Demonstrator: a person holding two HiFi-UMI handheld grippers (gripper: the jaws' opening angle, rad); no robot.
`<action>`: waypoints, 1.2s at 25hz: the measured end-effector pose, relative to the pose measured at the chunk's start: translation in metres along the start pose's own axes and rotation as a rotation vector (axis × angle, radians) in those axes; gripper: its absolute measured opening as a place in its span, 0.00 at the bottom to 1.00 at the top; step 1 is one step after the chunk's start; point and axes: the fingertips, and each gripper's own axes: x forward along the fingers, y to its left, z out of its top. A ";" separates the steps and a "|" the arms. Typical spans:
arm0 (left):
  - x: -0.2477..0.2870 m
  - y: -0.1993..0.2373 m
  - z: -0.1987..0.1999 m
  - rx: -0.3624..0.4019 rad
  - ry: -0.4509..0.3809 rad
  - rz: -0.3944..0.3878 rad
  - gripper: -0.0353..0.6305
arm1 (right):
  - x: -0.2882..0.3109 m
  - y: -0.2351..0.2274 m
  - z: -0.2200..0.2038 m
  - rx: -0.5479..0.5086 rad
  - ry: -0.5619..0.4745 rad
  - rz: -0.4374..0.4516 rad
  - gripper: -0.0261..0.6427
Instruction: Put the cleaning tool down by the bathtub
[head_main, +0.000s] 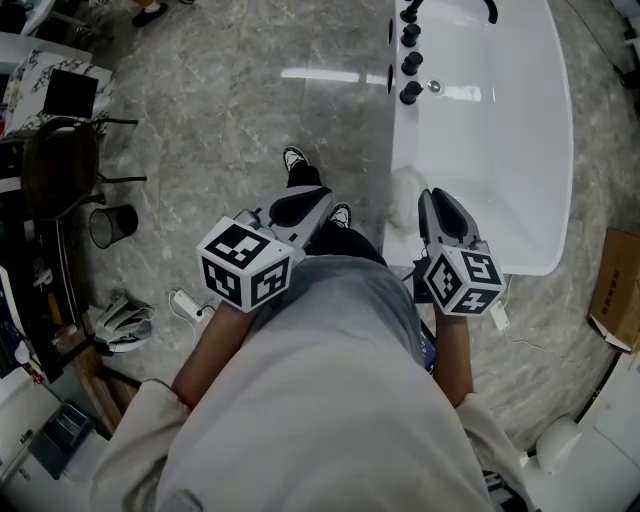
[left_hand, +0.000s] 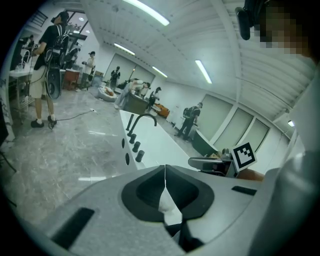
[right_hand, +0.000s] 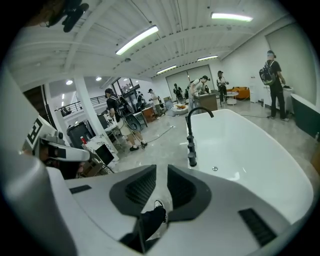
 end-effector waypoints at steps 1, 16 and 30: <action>0.000 0.000 0.000 0.000 -0.002 0.002 0.07 | -0.003 0.002 0.004 -0.003 -0.009 0.006 0.14; -0.017 0.011 0.008 0.013 -0.074 0.088 0.07 | -0.039 0.037 0.052 -0.079 -0.115 0.050 0.08; -0.024 0.010 0.002 0.019 -0.068 0.074 0.07 | -0.041 0.047 0.055 -0.125 -0.099 0.072 0.06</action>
